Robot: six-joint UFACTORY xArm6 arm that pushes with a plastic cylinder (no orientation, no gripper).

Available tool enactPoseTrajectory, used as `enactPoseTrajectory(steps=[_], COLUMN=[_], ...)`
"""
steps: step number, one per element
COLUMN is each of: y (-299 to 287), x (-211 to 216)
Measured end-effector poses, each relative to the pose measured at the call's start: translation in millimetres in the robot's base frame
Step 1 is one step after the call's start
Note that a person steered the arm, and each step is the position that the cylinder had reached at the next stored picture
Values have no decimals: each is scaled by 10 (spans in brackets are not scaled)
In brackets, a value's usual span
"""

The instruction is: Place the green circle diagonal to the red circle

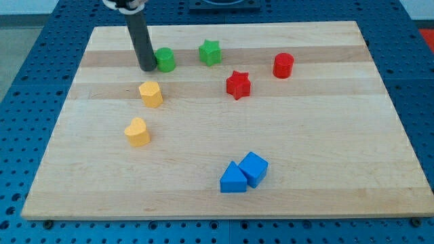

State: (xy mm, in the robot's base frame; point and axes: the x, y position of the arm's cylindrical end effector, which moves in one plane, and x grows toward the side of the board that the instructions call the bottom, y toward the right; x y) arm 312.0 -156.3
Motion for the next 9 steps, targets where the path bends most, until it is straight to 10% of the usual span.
enactPoseTrajectory(steps=[9], y=[1594], x=[215])
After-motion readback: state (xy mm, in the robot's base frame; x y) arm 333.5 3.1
